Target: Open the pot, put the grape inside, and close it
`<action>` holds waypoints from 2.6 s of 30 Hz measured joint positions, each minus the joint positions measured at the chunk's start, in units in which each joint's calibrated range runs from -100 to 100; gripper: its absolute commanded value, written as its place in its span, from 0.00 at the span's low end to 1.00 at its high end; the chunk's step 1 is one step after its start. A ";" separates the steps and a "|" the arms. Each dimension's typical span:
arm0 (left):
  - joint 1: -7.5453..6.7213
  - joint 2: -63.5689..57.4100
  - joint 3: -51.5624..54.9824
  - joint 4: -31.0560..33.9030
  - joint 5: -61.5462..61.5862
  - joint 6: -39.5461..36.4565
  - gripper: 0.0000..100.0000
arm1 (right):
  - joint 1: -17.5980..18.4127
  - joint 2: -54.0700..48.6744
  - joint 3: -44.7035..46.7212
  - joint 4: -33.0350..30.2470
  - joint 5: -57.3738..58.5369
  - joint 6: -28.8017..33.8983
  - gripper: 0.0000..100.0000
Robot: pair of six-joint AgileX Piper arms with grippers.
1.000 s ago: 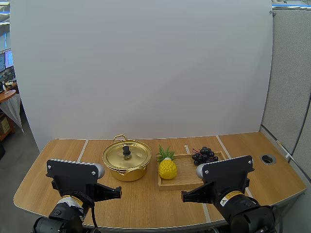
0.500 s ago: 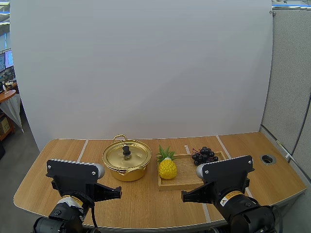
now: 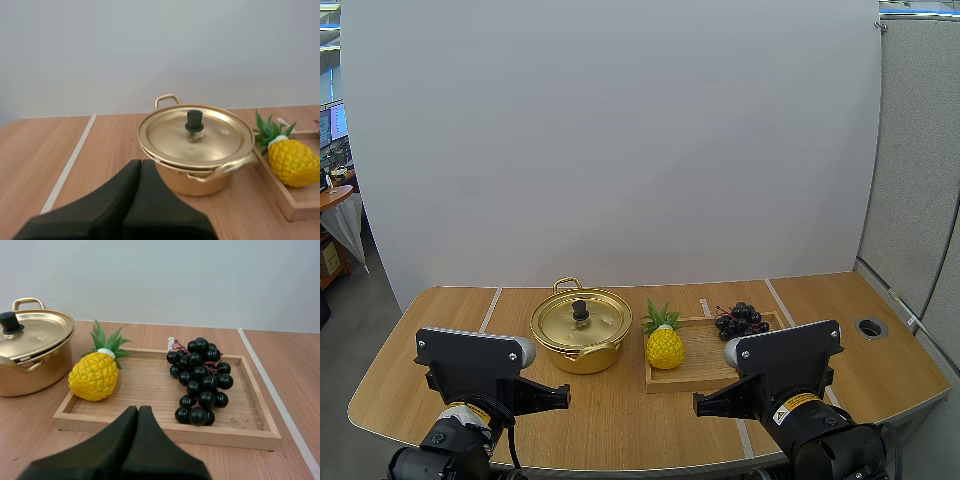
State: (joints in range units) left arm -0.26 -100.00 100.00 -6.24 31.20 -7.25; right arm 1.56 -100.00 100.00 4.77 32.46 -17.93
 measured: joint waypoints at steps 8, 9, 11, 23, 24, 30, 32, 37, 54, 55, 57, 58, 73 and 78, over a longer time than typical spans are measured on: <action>0.00 0.00 -9.66 0.00 -0.61 0.07 0.00 | 0.00 0.00 -2.06 0.00 0.36 0.00 0.00; 0.00 0.00 -11.43 0.00 -0.77 0.11 0.00 | 0.00 0.00 -4.08 0.00 0.21 0.00 0.00; 0.00 0.00 -13.18 0.00 -1.01 0.36 0.00 | 0.00 0.00 -9.09 0.00 -0.20 0.00 0.00; 0.00 0.00 -25.66 0.00 -0.58 1.20 0.00 | 0.00 0.00 -26.04 0.00 -0.22 0.00 0.00; 0.00 0.00 -26.99 0.00 -0.23 1.20 0.00 | 0.00 0.00 -27.15 0.00 -0.22 0.00 0.00; 0.00 0.00 -38.67 0.00 8.80 1.20 0.00 | 0.00 0.00 -32.12 -0.38 2.88 0.00 0.00; 0.00 0.00 -39.78 0.00 10.60 1.20 0.00 | 0.00 0.00 -32.89 -0.49 4.14 0.00 0.00; 0.00 0.00 -45.65 0.00 18.51 1.20 0.00 | 0.00 0.00 -41.04 -0.80 17.08 0.00 0.00; 0.00 3.35 -59.74 0.00 48.12 1.29 0.00 | 0.00 2.22 -53.23 -1.61 43.61 0.00 0.00; 0.00 6.04 -59.74 0.00 48.35 1.29 0.00 | 0.00 2.69 -53.23 -1.89 43.82 0.00 0.00; 0.00 7.63 -59.74 0.00 48.52 1.29 0.00 | 0.00 3.93 -53.23 -2.18 44.01 0.00 0.00; 0.00 8.87 -59.74 0.00 48.52 1.29 0.00 | 0.00 4.98 -53.23 -2.28 44.01 0.00 0.00; 0.00 37.89 -59.74 -3.58 43.54 4.19 0.00 | 0.00 29.07 -53.23 -2.52 44.64 0.00 0.00; 0.00 41.59 -59.74 -4.39 43.54 4.74 0.00 | 0.00 32.66 -53.23 -2.52 44.64 0.00 0.00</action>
State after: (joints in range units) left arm -0.26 -58.41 40.26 -10.63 74.74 -2.51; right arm 1.56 -67.34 46.77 2.26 77.10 -17.93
